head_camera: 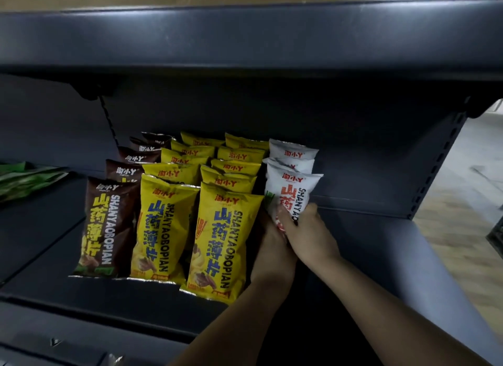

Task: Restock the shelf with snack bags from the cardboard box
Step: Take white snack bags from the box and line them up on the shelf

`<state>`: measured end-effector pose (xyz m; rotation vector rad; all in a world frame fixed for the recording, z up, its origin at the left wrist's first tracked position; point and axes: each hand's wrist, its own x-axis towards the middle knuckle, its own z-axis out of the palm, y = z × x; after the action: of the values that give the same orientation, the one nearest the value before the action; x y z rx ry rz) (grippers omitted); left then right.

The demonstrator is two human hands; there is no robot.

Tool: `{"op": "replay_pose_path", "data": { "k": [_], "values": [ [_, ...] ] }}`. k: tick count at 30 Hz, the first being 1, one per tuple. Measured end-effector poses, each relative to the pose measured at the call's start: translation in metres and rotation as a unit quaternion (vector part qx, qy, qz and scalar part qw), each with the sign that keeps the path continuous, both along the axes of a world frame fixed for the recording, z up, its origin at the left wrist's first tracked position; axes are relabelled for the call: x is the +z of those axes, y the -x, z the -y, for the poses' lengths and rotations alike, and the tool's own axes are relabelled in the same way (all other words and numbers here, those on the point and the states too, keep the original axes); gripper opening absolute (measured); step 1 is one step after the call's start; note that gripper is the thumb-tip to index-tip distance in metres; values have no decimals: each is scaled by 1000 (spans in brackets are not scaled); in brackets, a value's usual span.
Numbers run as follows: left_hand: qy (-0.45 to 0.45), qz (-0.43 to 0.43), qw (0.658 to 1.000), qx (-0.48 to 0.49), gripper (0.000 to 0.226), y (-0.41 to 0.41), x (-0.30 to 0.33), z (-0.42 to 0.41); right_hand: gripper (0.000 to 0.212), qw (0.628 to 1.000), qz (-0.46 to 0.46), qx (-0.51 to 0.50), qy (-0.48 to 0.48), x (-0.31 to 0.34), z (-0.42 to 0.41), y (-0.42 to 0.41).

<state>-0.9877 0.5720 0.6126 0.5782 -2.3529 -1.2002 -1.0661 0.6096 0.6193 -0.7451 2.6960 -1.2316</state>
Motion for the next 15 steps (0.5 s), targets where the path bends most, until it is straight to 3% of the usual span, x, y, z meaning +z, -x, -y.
{"op": "replay_pose_path", "data": {
  "k": [3,7,11,15],
  "values": [
    [-1,33,999,39,63,0,3,2,60,999,41,9,33,6,-2,3],
    [134,75,977,146,108,7,-12,7,59,995,50,10,82,17,-18,-3],
    [186,76,969,145,95,-2,-5,-11,53,998,0,9,54,28,-42,-8],
    [241,-24,963,115,78,-29,2,-44,40,997,-39,5,69,27,-79,-31]
  ]
}}
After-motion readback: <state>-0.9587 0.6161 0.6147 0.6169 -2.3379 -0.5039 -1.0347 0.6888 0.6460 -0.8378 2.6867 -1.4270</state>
